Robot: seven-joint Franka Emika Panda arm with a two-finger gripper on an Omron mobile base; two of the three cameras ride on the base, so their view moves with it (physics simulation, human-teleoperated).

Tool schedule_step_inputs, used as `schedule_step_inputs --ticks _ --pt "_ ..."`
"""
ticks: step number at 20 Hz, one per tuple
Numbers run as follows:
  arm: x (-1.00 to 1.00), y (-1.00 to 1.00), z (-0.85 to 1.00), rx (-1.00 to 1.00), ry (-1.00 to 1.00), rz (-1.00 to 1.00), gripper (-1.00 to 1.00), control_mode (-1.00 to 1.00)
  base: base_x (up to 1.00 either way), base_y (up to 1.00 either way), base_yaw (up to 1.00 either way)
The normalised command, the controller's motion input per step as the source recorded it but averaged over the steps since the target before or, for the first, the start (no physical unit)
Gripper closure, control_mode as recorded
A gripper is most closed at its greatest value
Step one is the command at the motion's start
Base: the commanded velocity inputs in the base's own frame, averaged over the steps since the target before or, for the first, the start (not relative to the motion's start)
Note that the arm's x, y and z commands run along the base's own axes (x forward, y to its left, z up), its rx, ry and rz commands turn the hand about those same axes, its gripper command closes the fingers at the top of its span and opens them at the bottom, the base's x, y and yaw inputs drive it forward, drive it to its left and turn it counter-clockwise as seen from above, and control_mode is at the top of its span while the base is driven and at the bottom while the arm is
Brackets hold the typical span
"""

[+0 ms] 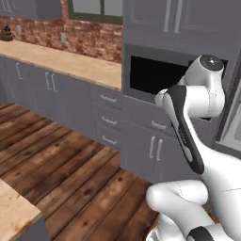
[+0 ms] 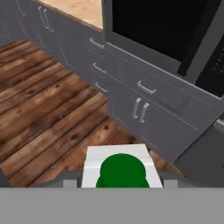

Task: Take a sugar cube from the saucer and place it inside the coffee. Then, grab milk from the fridge and place it next to the coffee on the counter to sweeten the coffee.

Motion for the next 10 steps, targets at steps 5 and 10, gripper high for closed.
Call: schedule_step_inputs --ticks 5,10 --pt "0.0 0.0 0.0 0.0 0.0 0.0 1.0 1.0 0.32 0.28 0.77" --pt "0.0 0.0 0.0 0.0 0.0 0.0 1.0 1.0 0.87 0.02 0.65"
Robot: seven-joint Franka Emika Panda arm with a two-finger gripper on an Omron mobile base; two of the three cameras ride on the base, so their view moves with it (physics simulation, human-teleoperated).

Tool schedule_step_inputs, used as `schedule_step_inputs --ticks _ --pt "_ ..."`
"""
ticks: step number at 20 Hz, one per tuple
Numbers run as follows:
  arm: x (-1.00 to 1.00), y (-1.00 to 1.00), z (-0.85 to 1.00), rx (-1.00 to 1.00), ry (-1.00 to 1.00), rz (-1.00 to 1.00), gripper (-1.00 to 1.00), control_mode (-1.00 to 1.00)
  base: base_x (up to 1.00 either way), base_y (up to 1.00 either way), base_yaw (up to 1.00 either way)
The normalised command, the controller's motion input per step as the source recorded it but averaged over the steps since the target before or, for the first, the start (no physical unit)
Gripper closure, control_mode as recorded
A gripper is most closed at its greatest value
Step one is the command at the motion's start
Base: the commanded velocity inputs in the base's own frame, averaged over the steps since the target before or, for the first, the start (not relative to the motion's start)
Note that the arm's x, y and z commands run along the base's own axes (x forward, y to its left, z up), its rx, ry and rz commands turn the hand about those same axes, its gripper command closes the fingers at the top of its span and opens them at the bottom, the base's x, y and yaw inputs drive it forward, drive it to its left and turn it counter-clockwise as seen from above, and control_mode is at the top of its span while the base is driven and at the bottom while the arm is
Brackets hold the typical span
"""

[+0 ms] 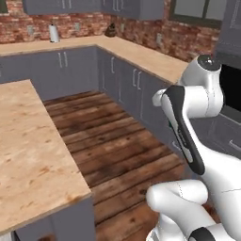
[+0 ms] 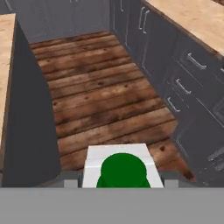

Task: Take a sugar cube from the saucer and place it inside the coffee. Then, grab milk from the fridge and place it next to the coffee on the counter to sweeten the coffee.

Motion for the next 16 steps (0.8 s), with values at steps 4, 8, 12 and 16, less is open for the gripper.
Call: schedule_step_inputs --ticks 4,8,12,16 --pt "0.0 0.0 0.0 0.0 0.0 0.0 1.0 1.0 1.0 -0.3 0.44" --pt "0.0 0.0 0.0 0.0 0.0 0.0 1.0 1.0 1.0 -0.44 0.31" --pt "0.0 0.0 0.0 0.0 0.0 0.0 1.0 1.0 1.0 -0.5 0.26" --pt "0.0 0.0 0.0 0.0 0.0 0.0 1.0 1.0 1.0 -0.48 0.26"
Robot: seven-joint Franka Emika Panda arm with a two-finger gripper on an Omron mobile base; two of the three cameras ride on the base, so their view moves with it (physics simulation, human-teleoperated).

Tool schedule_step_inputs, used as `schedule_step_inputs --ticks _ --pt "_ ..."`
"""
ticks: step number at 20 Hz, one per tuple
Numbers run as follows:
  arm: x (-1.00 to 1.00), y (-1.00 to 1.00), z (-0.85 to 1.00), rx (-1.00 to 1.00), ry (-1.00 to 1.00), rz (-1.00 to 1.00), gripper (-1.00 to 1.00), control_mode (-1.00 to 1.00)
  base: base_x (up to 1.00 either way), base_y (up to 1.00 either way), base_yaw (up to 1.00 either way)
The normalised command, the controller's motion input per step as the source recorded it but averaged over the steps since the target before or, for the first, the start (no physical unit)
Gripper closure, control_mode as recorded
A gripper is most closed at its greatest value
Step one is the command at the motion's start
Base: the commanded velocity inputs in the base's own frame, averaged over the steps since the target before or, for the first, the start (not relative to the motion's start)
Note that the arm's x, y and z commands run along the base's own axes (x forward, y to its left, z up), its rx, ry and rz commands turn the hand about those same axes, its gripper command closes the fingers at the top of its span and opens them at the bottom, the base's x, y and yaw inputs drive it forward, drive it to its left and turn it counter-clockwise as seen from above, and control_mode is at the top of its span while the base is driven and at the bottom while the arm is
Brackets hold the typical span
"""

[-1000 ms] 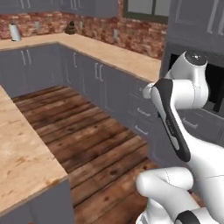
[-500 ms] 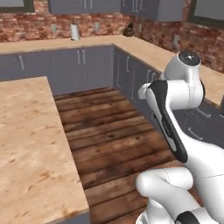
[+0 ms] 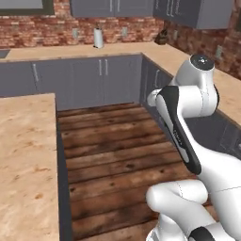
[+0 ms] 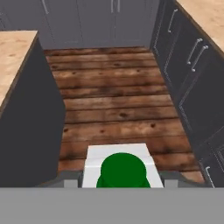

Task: Take a sugar cube from the saucer and place it inside the coffee. Then, grab milk from the fridge and place it next to the coffee on the counter to sweeten the coffee.

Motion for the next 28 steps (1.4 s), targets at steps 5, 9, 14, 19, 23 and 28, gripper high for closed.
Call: schedule_step_inputs --ticks 5,9,14,19,23,28 --pt "0.0 0.0 0.0 0.0 0.0 0.0 1.0 1.0 1.0 -0.31 0.31" --pt "0.0 0.0 0.0 0.0 0.0 0.0 1.0 1.0 1.0 -0.19 0.39" --pt "0.0 0.0 0.0 0.0 0.0 0.0 1.0 1.0 1.0 -0.19 0.43" --pt "0.0 0.0 0.0 0.0 0.0 0.0 1.0 1.0 1.0 -0.55 0.31" --pt "0.0 0.0 0.0 0.0 0.0 0.0 1.0 1.0 1.0 -0.63 0.29" --pt "0.0 0.0 0.0 0.0 0.0 0.0 1.0 1.0 1.0 -0.6 0.3"
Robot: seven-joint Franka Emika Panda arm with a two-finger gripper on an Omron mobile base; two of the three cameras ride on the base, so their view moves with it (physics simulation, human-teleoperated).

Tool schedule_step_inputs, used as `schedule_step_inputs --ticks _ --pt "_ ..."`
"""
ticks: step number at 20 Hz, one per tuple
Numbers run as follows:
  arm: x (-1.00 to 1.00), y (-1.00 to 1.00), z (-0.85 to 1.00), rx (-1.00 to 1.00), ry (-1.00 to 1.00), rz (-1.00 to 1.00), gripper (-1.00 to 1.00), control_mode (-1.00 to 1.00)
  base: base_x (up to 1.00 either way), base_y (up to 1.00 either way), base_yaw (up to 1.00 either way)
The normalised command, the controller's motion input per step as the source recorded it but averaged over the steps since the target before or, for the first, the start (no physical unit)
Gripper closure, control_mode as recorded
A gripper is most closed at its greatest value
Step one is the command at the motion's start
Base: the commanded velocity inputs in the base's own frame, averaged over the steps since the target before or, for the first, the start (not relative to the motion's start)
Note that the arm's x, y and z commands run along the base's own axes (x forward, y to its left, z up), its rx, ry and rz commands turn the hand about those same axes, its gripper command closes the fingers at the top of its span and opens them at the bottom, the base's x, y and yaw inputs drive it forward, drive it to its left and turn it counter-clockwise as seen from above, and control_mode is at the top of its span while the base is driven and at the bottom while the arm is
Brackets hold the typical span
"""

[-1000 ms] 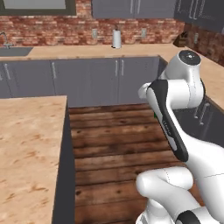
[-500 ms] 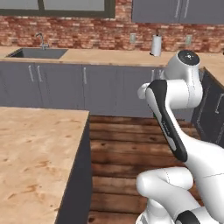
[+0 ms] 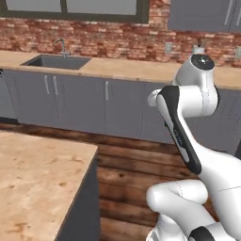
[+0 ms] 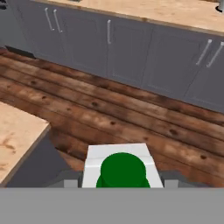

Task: Take a sugar cube from the saucer and place it inside the coffee. Then, grab milk from the fridge and place it next to the coffee on the counter to sweeten the coffee.

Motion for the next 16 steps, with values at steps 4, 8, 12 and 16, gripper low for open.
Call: schedule_step_inputs --ticks 4,8,12,16 --pt "0.0 0.0 0.0 0.0 0.0 0.0 1.0 1.0 1.0 -0.51 0.34" --pt "0.0 0.0 0.0 0.0 0.0 0.0 1.0 1.0 1.0 -0.44 0.38" --pt "0.0 0.0 0.0 0.0 0.0 0.0 1.0 1.0 1.0 -0.38 0.42" --pt "0.0 0.0 0.0 0.0 0.0 0.0 1.0 1.0 1.0 -0.19 0.48"
